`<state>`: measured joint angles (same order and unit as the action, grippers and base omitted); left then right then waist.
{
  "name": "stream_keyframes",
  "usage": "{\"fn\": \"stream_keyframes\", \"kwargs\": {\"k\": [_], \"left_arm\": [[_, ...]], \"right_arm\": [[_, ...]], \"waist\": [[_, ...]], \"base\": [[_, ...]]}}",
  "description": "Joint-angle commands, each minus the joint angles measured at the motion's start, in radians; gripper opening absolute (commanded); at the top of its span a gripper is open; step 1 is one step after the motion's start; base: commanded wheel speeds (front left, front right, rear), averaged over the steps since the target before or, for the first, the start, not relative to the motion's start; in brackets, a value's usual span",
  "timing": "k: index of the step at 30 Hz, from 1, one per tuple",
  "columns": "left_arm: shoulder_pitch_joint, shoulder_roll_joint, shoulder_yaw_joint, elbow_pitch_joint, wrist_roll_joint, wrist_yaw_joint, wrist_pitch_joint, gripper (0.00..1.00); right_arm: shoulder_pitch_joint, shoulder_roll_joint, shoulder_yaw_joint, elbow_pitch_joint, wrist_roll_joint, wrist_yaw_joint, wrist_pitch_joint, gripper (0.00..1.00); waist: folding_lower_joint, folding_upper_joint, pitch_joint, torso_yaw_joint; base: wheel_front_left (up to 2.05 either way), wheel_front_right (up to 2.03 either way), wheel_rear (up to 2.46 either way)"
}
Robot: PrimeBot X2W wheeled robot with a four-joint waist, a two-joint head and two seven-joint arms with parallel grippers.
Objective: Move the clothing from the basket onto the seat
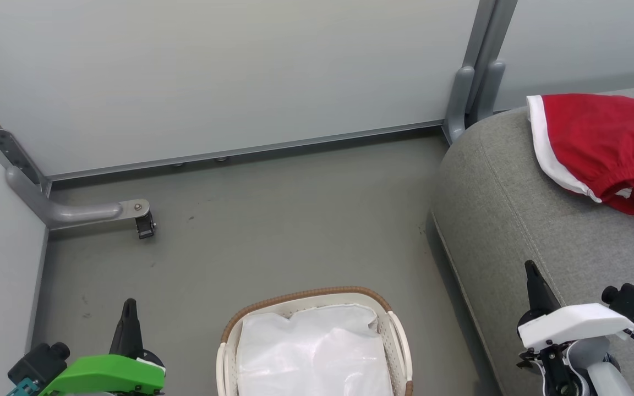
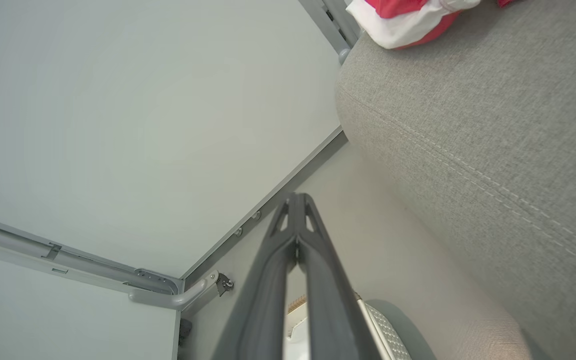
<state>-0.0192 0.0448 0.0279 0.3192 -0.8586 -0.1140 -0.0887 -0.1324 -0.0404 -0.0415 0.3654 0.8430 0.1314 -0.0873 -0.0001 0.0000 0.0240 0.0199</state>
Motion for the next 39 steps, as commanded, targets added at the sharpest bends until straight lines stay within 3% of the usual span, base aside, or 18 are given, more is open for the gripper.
{"fn": "stream_keyframes", "kwargs": {"k": [1, 39], "left_arm": [[-0.032, 0.004, 0.007, -0.016, -0.032, -0.004, 0.008, 0.00], [-0.069, 0.006, 0.053, -0.050, -0.434, -0.012, 0.116, 0.00]], "right_arm": [[0.002, -0.007, -0.005, -0.019, 0.035, 0.000, 0.007, 0.00], [0.016, -0.010, -0.044, -0.078, 0.443, -0.001, 0.116, 0.00]], "waist": [[0.0001, 0.0000, 0.000, 0.000], [0.0001, 0.0000, -0.010, -0.009]], "base": [[0.00, 0.00, 0.00], [0.00, 0.00, 0.00]]}}
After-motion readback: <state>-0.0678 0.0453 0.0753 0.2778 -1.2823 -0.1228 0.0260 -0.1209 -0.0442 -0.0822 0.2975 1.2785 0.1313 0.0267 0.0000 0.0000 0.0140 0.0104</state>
